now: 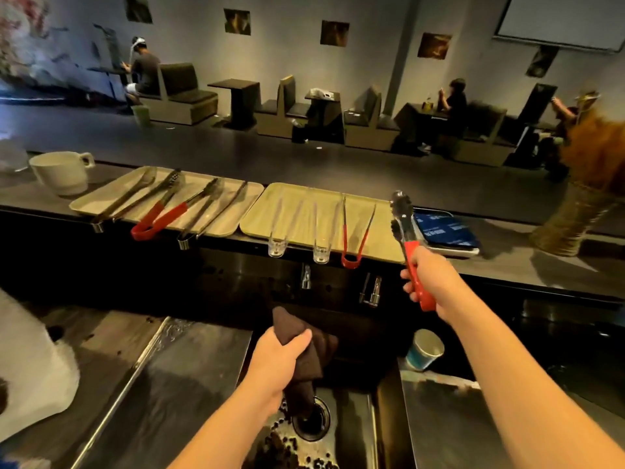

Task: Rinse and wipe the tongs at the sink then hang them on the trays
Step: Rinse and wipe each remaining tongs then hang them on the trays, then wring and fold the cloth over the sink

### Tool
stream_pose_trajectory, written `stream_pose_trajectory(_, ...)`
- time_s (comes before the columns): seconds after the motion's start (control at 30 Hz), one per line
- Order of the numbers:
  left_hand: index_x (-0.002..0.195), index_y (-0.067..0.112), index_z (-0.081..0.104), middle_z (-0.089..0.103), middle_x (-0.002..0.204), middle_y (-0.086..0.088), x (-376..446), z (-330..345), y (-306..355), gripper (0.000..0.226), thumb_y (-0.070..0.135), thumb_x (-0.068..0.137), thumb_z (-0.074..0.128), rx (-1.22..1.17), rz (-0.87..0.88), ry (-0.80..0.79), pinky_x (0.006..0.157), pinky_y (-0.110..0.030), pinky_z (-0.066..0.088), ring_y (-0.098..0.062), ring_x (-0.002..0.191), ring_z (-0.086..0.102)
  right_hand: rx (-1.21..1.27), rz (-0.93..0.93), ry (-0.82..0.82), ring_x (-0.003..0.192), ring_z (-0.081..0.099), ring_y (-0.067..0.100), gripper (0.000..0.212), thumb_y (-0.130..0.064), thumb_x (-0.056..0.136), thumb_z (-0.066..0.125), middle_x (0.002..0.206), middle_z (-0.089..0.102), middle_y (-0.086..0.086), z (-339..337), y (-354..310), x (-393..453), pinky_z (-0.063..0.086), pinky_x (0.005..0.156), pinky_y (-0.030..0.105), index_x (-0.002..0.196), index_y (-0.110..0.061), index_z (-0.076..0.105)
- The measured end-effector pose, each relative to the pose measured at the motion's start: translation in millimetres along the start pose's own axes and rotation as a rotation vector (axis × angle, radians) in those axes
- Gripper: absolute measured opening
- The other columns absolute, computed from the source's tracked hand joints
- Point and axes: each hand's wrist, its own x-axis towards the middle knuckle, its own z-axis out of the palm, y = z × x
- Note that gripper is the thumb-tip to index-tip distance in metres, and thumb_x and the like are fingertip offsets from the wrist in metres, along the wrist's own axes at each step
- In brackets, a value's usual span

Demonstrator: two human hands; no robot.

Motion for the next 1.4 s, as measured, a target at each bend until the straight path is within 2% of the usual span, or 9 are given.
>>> stream_pose_trajectory(0.17,0.117,0.013,0.066,0.075,0.107,-0.006,7,3,-1,0.027,0.019,0.090,0.071,0.031,-0.019,-0.008,0.066,-0.026,0.055,-0.022,0.095,0.073,-0.596,-0.009,-0.001,0.067,0.068,0.030,0.027,-0.028,0.098,0.042,0.081,0.064,0.016,6,-22,45,0.061,0.066,0.039,0.087,-0.006,0.053)
stream_pose_trajectory(0.33,0.117,0.012,0.065,0.074,0.111,-0.009,15,-10,-3,0.029,0.020,0.090,0.071,0.036,-0.035,0.006,0.079,-0.037,0.059,-0.026,0.099,0.072,-1.012,-0.138,0.056,0.056,0.065,0.022,0.029,-0.030,0.091,0.048,0.067,0.067,0.007,23,-25,60,0.045,0.050,0.029,0.078,-0.009,0.063)
stream_pose_trajectory(0.43,0.115,0.012,0.067,0.075,0.109,-0.009,18,-20,-3,0.026,0.021,0.091,0.071,0.034,-0.039,0.009,0.089,-0.045,0.059,-0.027,0.099,0.073,-1.121,-0.170,0.143,0.064,0.059,0.021,0.034,-0.043,0.090,0.050,0.074,0.064,0.005,30,-24,67,0.037,0.051,0.031,0.084,-0.012,0.063)
stream_pose_trajectory(0.63,0.113,0.012,0.068,0.076,0.109,-0.009,18,-34,5,0.023,0.019,0.091,0.069,0.014,-0.015,0.034,0.093,-0.046,0.057,-0.026,0.100,0.073,-1.331,-0.245,0.367,0.099,0.063,0.033,0.073,-0.064,0.092,0.038,0.113,0.064,0.013,36,-27,70,0.037,0.064,0.037,0.142,-0.012,0.040)
stream_pose_trajectory(0.7,0.112,0.012,0.069,0.077,0.106,-0.008,15,-40,7,0.020,0.017,0.092,0.069,0.000,0.001,0.045,0.085,-0.039,0.059,-0.025,0.098,0.074,-1.355,-0.370,0.465,0.098,0.064,0.035,0.072,-0.067,0.089,0.038,0.111,0.063,0.014,45,-30,58,0.035,0.060,0.036,0.131,-0.009,0.047)
stream_pose_trajectory(0.77,0.110,0.012,0.070,0.078,0.103,-0.009,11,-47,7,0.018,0.015,0.092,0.068,-0.015,0.016,0.059,0.075,-0.033,0.059,-0.023,0.094,0.075,-1.294,-0.540,0.484,0.087,0.066,0.034,0.050,-0.054,0.091,0.043,0.096,0.065,0.011,59,-29,42,0.036,0.058,0.035,0.111,-0.009,0.054)
stream_pose_trajectory(0.97,0.108,0.014,0.070,0.079,0.094,-0.005,-3,-75,5,0.017,0.015,0.091,0.070,-0.102,-0.002,0.120,0.068,-0.031,0.059,-0.021,0.086,0.076,-0.946,-0.569,-0.053,0.064,0.053,0.016,0.024,-0.039,0.091,0.050,0.073,0.061,-0.001,113,-7,-22,0.037,0.053,0.032,0.080,-0.019,0.056)
stream_pose_trajectory(1.1,0.110,0.014,0.070,0.079,0.104,-0.007,-18,-101,4,0.019,0.016,0.091,0.069,-0.118,-0.001,0.148,0.091,-0.043,0.058,-0.024,0.096,0.075,-0.687,-0.535,-0.340,0.062,0.062,0.015,0.021,-0.035,0.084,0.058,0.065,0.068,-0.002,159,16,-65,0.044,0.056,0.030,0.070,-0.019,0.060)
stream_pose_trajectory(1.4,0.104,0.006,0.071,0.077,0.100,-0.018,-84,-222,-13,0.015,0.014,0.091,0.069,-0.273,-0.019,0.409,0.091,-0.054,0.057,-0.037,0.096,0.073,-0.706,-0.623,-0.752,0.058,0.056,0.005,0.019,-0.032,0.088,0.059,0.064,0.063,-0.006,292,74,-164,0.040,0.055,0.024,0.074,-0.019,0.061)
